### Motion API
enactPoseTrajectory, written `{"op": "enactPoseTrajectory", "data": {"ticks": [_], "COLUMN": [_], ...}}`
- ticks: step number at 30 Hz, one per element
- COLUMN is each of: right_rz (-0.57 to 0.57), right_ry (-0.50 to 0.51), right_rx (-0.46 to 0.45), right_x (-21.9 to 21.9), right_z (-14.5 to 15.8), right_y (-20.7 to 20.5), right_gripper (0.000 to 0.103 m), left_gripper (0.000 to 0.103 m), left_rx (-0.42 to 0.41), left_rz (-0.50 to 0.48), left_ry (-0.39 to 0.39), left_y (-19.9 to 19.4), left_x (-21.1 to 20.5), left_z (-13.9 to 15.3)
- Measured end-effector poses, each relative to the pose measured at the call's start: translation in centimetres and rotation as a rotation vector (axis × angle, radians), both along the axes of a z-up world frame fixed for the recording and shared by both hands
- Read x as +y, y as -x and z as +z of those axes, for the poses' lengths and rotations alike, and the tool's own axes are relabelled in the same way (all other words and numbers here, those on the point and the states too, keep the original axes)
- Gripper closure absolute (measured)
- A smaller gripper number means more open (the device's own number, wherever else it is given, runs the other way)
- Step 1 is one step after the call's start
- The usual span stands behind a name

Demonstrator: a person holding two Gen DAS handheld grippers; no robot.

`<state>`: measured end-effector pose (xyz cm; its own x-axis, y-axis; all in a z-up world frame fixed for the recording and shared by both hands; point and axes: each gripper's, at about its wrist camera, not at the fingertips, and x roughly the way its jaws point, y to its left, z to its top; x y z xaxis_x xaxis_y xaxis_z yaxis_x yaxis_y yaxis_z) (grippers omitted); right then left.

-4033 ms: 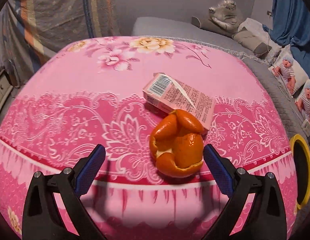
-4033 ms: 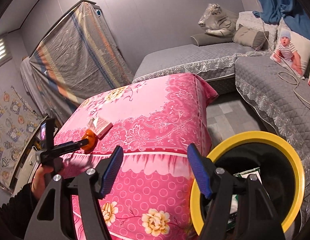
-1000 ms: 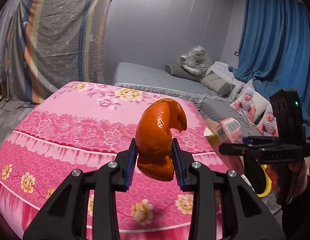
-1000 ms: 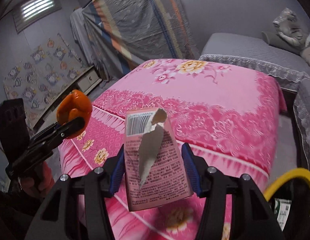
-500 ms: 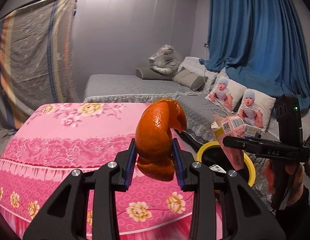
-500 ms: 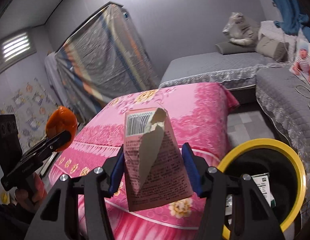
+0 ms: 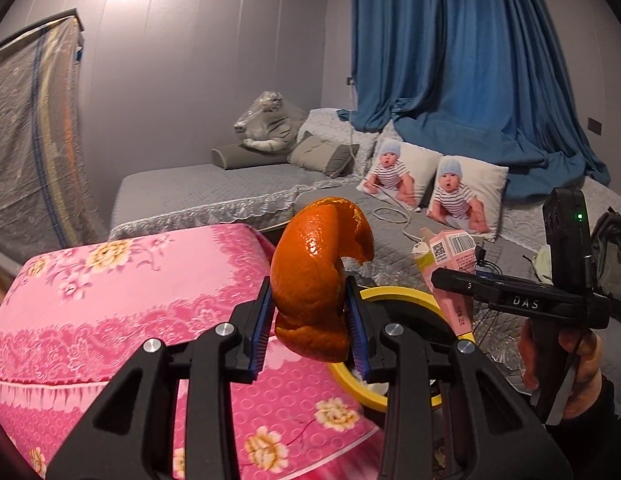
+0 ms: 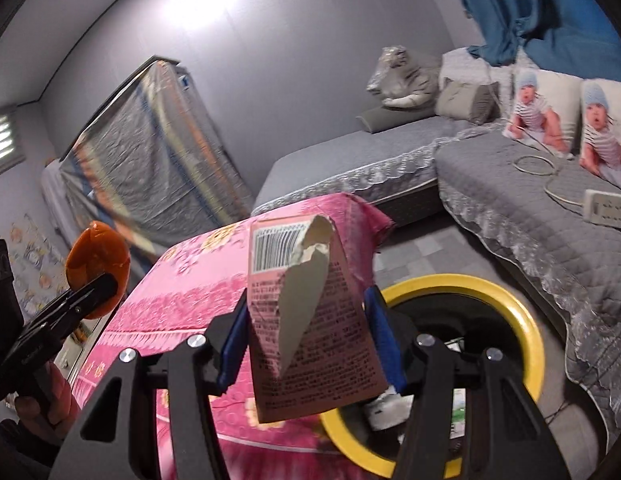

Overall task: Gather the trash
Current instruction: 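Carry the orange peel and pink box over the bin with both tools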

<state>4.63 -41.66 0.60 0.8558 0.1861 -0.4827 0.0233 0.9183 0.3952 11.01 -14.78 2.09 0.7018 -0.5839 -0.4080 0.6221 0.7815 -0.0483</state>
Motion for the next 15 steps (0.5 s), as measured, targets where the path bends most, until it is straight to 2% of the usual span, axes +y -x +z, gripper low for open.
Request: {"op": "enactPoseTrajectory", "data": {"ticks": [15], "right_rz": [-0.172], "right_ry": [0.004], "right_rx": [0.036], "right_x": [-4.9], "right_z": [-3.6], "right_y": [1.6], "right_gripper": [0.05], "left_gripper": [0.071], "left_rx": [0.011], "left_rz": [-0.085], "left_ry": [-0.013], "left_y": [-1.1], "left_x": [-7.3], "left_z": [-1.9]}}
